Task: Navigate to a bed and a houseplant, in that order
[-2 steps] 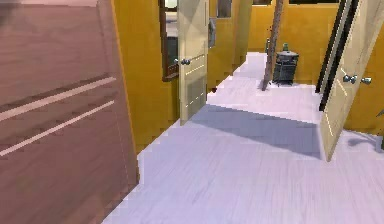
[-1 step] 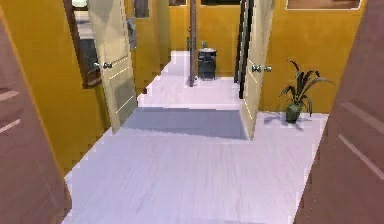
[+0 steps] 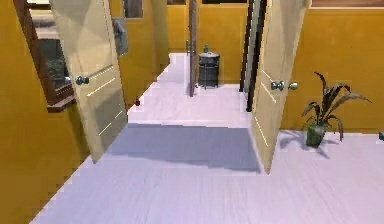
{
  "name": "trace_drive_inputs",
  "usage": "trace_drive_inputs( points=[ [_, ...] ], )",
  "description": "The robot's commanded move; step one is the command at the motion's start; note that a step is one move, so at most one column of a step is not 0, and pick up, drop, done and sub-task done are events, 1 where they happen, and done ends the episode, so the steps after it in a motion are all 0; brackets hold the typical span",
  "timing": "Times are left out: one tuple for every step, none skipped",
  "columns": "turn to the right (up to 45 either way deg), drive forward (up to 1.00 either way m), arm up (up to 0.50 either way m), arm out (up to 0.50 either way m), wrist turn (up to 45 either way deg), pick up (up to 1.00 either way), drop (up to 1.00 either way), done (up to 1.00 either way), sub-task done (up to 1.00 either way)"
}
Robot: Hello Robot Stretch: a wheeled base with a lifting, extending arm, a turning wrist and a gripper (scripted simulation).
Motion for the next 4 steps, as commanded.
trace_drive_inputs(
  points=[
    [12.0, 0.0, 0.0, 0.0, 0.0, 0.0, 0.0, 0.0, 0.0],
    [0.0, 1.0, 0.0, 0.0, 0.0, 0.0, 0.0, 0.0, 0.0],
    [0.0, 0.2, 0.0, 0.0, 0.0, 0.0, 0.0, 0.0, 0.0],
    [39.0, 0.0, 0.0, 0.0, 0.0, 0.0, 0.0, 0.0, 0.0]
  ],
)
